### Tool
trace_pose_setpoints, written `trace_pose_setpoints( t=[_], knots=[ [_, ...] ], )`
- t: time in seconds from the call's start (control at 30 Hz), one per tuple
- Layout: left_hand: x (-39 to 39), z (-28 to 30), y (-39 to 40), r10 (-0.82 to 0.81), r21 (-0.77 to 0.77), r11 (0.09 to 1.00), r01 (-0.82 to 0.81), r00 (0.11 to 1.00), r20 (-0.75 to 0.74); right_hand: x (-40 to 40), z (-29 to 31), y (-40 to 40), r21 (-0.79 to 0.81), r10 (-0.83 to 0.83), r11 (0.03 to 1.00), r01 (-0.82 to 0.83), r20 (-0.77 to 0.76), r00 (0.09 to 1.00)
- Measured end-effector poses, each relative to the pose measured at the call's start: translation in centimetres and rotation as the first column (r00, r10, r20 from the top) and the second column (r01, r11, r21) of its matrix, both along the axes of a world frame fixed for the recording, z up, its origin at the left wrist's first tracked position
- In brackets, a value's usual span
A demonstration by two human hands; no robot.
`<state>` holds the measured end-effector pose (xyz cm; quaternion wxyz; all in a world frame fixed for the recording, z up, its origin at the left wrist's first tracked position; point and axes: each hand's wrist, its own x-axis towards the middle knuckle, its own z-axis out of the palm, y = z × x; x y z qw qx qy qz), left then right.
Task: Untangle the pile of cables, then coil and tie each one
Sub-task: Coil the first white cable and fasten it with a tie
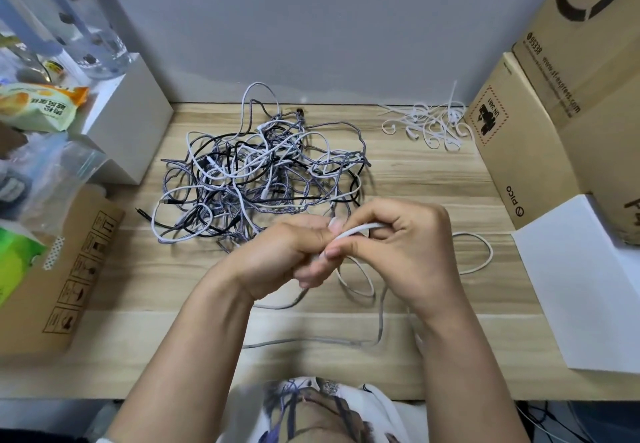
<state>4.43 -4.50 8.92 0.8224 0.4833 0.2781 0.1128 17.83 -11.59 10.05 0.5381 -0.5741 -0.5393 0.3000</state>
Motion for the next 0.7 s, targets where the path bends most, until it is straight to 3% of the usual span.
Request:
trace_pose_setpoints(
  t=[0.1,0.2,0.3,0.43,0.53,0.6,0.7],
  knots=[
    [-0.1,0.1,0.2,-0.095,-0.061,0.993,0.100,0.992,0.082,-0.1,0.3,0.0,0.068,-0.085,0.994,0.091,-0.080,0.993],
    [-0.5,0.2,0.3,-0.211,-0.121,0.961,0.251,0.939,0.271,-0.3,0.4,0.2,0.107,-0.097,0.987,0.117,-0.179,0.979],
    [-0.6,0.5,0.1,-0.163,-0.189,0.940,0.284,0.861,0.481,-0.2,0.1,0.6,0.112,-0.058,0.989,0.092,-0.273,0.960],
    [-0.2,1.7,0.3,0.067,-0.307,0.936,0.174,0.768,0.637,-0.2,-1.3,1.3,-0.080,0.054,0.995,-0.066,-0.152,0.987],
    [0.1,2.5,0.6,0.302,-0.410,0.911,-0.050,0.758,0.578,-1.2,-2.5,1.2,-0.285,0.207,0.938,-0.197,0.005,0.978],
    [0.4,1.8,0.4,0.416,-0.330,0.901,-0.280,0.772,0.481,-1.5,-2.6,0.9,-0.339,0.269,0.914,-0.224,0.091,0.959],
    [0.4,0.8,0.2,0.407,-0.160,0.913,-0.376,0.808,0.425,-1.1,-2.2,0.7,-0.342,0.298,0.916,-0.208,0.235,0.925]
  ],
)
